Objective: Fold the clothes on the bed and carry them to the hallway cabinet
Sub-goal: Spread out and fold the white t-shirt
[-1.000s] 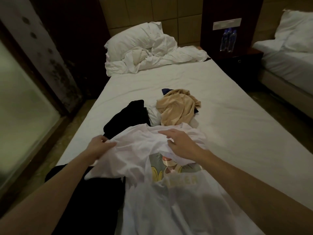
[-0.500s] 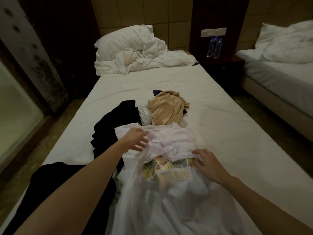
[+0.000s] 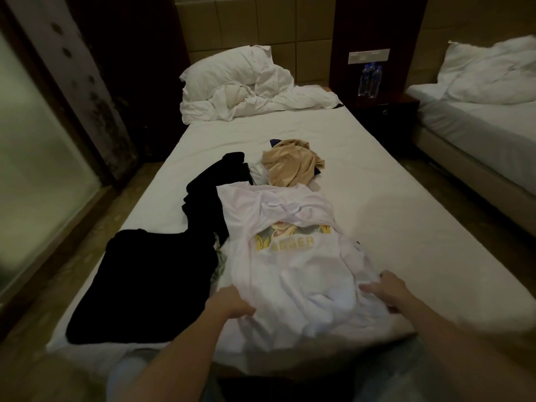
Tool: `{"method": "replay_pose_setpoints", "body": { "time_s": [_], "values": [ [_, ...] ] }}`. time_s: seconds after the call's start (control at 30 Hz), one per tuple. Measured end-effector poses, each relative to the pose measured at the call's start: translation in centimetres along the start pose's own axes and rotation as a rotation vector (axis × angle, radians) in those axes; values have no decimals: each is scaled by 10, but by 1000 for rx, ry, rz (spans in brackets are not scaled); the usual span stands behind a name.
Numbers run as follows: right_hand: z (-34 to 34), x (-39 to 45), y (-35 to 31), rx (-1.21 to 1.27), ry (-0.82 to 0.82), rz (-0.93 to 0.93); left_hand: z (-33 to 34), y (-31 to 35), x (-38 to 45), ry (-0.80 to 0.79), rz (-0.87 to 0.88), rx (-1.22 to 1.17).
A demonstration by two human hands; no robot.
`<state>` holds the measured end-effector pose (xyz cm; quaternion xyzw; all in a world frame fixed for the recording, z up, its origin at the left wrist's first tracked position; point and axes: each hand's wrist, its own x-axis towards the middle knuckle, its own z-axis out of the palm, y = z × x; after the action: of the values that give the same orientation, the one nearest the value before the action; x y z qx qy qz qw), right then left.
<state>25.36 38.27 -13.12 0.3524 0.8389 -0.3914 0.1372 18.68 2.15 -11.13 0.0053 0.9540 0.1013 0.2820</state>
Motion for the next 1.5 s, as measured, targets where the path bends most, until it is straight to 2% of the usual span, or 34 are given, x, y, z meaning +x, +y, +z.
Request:
{"method": "replay_pose_setpoints", "body": {
  "time_s": [0.1,0.2,0.33,0.4,0.47,0.57,0.6,0.67,0.73,0.8,0.87,0.97,1.07,1.17,1.27,1.33,1.4,1.5],
  "values": [
    [-1,-25,7,6,39,-131,8,1,-24,2,-1,-110],
    [-5,-49,-2,-70,223,-303,1,-2,-38,-47,-67,-291],
    [5,-84,-25,-479,339,-487,-22,-3,-57,-74,-116,-109],
    [21,-101,-40,-610,321,-582,-28,5,-70,-123,-144,-63],
    [39,-110,-48,-674,279,-653,-30,18,-80,-256,-176,-160],
    [61,-110,-46,-701,172,-740,-27,30,-80,-528,-44,-49],
    [65,-108,-43,-698,117,-768,-22,29,-75,-567,19,-15],
    [71,-101,-31,-687,4,-812,-9,21,-60,-471,158,5],
    [71,-89,-14,-649,-85,-849,8,2,-40,-193,317,99],
    [72,-74,3,-586,-52,-920,22,-21,-26,63,445,239],
    [70,-59,16,-512,53,-940,33,-41,-18,215,600,364],
    [63,-47,28,-631,14,-969,47,-50,-11,351,887,541],
    [60,-39,38,-840,2,-1108,53,-40,-7,392,1019,602],
    [59,-38,32,-882,38,-1091,54,-28,-1,365,1047,586],
    [55,-35,20,-757,-25,-1044,50,-17,1,401,1053,489],
    [48,-42,6,-596,-76,-920,42,-8,-3,365,948,381],
    [39,-49,-4,-359,-73,-810,31,-8,-9,309,754,221],
    [26,-57,-20,-46,-21,-574,11,-17,-13,334,602,-301]
  ]
}}
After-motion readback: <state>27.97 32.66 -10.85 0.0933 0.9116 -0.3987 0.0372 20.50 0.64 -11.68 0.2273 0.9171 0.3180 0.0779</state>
